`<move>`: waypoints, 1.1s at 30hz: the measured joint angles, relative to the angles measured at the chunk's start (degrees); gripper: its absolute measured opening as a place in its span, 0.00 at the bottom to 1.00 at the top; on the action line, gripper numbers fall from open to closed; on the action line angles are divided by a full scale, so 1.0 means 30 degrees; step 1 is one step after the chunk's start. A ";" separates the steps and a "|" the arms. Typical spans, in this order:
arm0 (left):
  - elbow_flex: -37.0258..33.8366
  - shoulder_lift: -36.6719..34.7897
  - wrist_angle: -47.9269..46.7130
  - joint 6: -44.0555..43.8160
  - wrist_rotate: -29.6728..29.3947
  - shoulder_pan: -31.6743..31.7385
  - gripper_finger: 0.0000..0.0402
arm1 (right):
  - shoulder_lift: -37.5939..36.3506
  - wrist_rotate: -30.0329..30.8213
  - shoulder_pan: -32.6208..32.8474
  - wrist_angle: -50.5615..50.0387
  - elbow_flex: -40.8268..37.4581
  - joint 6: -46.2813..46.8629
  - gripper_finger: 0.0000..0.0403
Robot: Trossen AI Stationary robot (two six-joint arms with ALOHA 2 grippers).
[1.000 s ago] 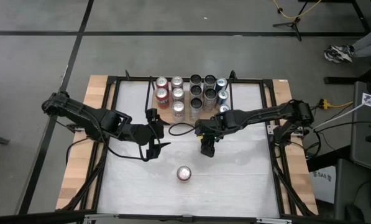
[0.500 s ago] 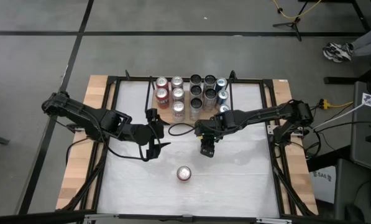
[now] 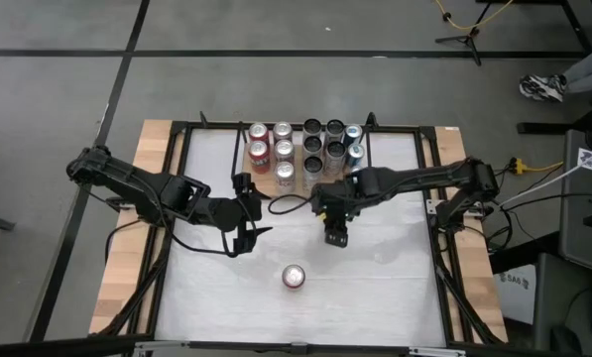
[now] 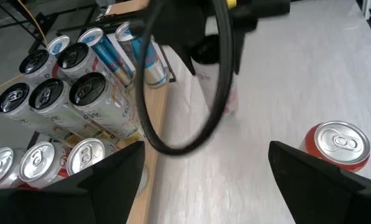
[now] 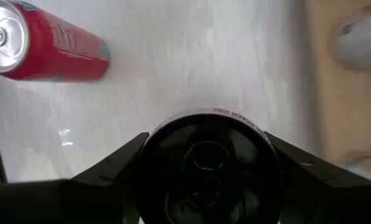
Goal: Place canned beverage on shelf
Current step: Put the white pink soda can onto the shelf aligned with the other white pink soda cans
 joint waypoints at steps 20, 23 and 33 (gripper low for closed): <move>0.0000 0.0000 0.0000 -0.0007 0.0007 -0.0001 0.83 | -0.0044 0.0420 -0.4652 -0.3956 0.3700 -0.7516 0.64; 0.0000 0.0000 -0.0002 0.0000 0.0007 0.0000 0.83 | -0.0044 0.0420 -0.5394 -0.3823 0.3700 -0.8115 0.64; 0.0000 0.0000 0.0000 0.0015 0.0001 0.0000 0.83 | -0.0044 0.0255 -0.6261 -0.2592 0.2606 -0.9116 0.64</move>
